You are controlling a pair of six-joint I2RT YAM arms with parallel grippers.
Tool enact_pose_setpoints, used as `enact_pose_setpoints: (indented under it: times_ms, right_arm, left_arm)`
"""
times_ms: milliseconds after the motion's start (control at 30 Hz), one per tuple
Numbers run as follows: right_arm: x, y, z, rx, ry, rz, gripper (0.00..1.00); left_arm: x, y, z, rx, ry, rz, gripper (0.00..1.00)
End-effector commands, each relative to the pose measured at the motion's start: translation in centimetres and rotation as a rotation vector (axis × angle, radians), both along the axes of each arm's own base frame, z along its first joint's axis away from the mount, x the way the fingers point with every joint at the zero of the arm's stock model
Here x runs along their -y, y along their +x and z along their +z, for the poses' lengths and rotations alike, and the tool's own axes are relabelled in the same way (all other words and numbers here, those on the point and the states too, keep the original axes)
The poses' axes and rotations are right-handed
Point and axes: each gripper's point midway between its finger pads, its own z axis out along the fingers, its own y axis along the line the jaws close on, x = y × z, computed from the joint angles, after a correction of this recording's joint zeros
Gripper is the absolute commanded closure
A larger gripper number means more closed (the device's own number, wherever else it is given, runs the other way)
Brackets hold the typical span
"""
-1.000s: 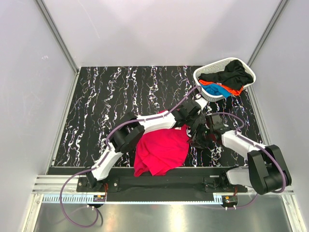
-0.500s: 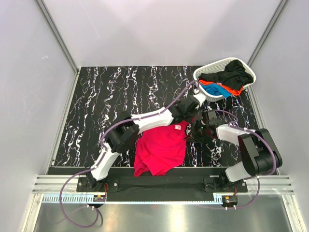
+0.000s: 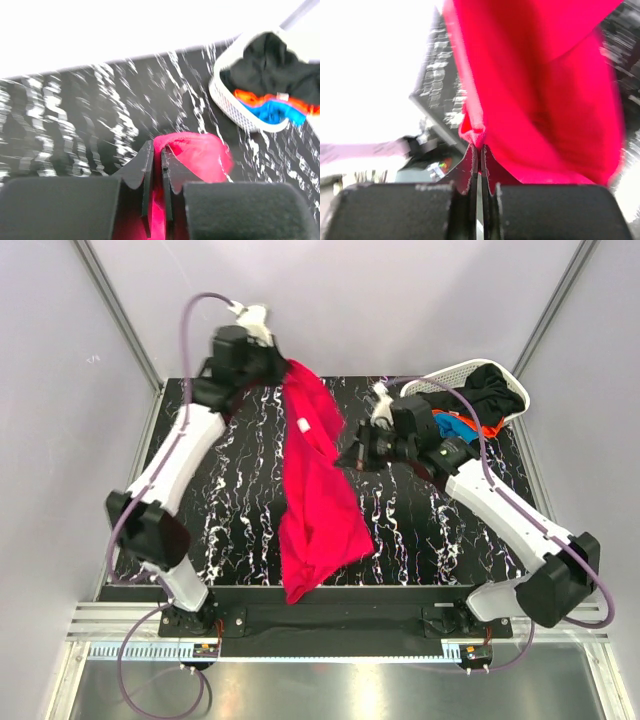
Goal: Fold and stack the t-shirts
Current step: Flatten the tshirt out
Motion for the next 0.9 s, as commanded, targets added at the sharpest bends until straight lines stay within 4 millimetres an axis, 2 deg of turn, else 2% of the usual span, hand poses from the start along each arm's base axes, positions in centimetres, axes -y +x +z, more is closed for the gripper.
enact_pose_setpoints:
  times_ms: [0,33,67,100,133,167,200,233,300,333,367,400,500,533,567,600,633,700,733,767,833,867]
  right_arm:
    - [-4.0,-4.0,7.9,0.157,0.083,0.22,1.0]
    - [-4.9,-4.7,9.3,0.182,0.097,0.258,1.0]
    - [-6.2,-6.3,10.8,0.217,0.117,0.319,1.0]
    - [-7.2,-6.6,13.6,0.282,0.151,0.355,1.0]
    - [-8.0,-7.8,15.0,0.305,0.182,0.413,1.0]
    - [-9.0,-9.3,16.3,0.327,0.208,0.469,1.0]
    - [-9.8,-10.4,18.6,0.37,0.25,0.526,1.0]
    - [-10.3,-11.1,19.6,0.388,0.269,0.555,1.0]
    - [-11.8,-13.1,22.0,0.434,0.315,0.63,1.0]
    - [-12.1,-13.9,22.6,0.439,0.327,0.66,1.0]
    - [-13.2,-14.1,22.3,0.443,0.323,0.686,1.0]
    - [-13.4,-15.7,24.5,0.486,0.361,0.721,1.0]
    - [-14.4,-17.2,26.0,0.507,0.378,0.776,1.0]
    - [-14.7,-18.3,26.6,0.509,0.398,0.809,1.0]
    - [-15.3,-18.4,26.6,0.491,0.408,0.821,1.0]
    - [-15.0,-19.1,28.3,0.52,0.446,0.83,1.0]
    - [-15.1,-19.8,28.7,0.52,0.46,0.847,1.0]
    - [-15.1,-19.9,29.1,0.515,0.465,0.84,1.0]
    - [-15.1,-19.7,29.0,0.514,0.454,0.825,1.0]
    - [-14.8,-19.5,29.0,0.524,0.441,0.809,1.0]
    - [-15.0,-18.3,27.8,0.513,0.393,0.754,1.0]
    - [-14.9,-17.5,26.6,0.496,0.356,0.722,1.0]
  left_arm:
    - [-2.2,-4.3,11.2,0.248,-0.067,-0.081,1.0]
    - [-5.0,-4.1,12.6,0.281,-0.066,-0.013,1.0]
    - [-6.6,-4.6,14.1,0.311,-0.076,0.02,1.0]
    - [-8.3,-6.4,17.1,0.371,-0.101,0.048,1.0]
    - [-11.0,-6.8,18.5,0.407,-0.101,0.107,1.0]
    - [-12.3,-7.7,20.0,0.44,-0.101,0.135,1.0]
    - [-13.8,-9.8,23.0,0.511,-0.102,0.173,1.0]
    - [-15.8,-10.8,24.5,0.548,-0.087,0.226,1.0]
    - [-17.6,-13.1,26.5,0.601,-0.023,0.287,1.0]
    - [-18.6,-14.7,28.8,0.66,-0.004,0.337,1.0]
    - [-19.1,-15.4,29.3,0.671,0.017,0.358,1.0]
    - [-19.6,-16.5,30.3,0.71,0.055,0.379,1.0]
    - [-21.4,-19.1,33.1,0.783,0.099,0.476,1.0]
    - [-23.2,-19.8,33.6,0.792,0.127,0.573,1.0]
    - [-24.0,-21.2,34.9,0.828,0.131,0.618,1.0]
    - [-24.6,-21.7,35.4,0.843,0.167,0.65,1.0]
    - [-25.4,-22.3,36.0,0.856,0.18,0.695,1.0]
    - [-26.2,-23.4,37.3,0.896,0.209,0.739,1.0]
    - [-26.5,-23.3,37.5,0.901,0.22,0.76,1.0]
    - [-26.6,-22.4,37.4,0.892,0.236,0.76,1.0]
    - [-26.3,-21.1,37.2,0.887,0.252,0.743,1.0]
    - [-25.8,-19.0,36.4,0.859,0.241,0.713,1.0]
